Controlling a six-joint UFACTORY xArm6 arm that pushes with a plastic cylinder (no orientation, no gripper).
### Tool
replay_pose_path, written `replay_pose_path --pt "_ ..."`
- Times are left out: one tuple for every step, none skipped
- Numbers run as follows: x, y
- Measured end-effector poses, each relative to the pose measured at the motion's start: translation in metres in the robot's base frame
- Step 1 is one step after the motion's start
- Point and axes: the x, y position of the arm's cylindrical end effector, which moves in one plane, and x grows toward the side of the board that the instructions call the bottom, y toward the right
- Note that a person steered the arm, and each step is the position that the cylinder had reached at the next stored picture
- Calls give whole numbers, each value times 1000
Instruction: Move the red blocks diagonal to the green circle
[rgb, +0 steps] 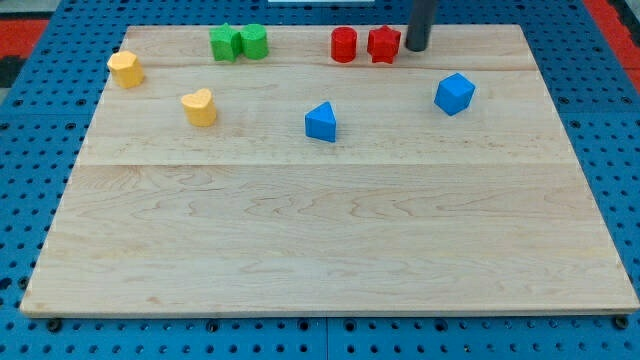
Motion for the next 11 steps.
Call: replay_pose_path --pt "-6 -8" --pt "-12 -8" --pt "-21 -5" --pt "-19 -64" --pt "-6 -122" --pt "-5 -137" --pt "-7 -150" --pt "-8 -199" --pt "-10 -201" --pt "0 -153" --pt "34 -119"
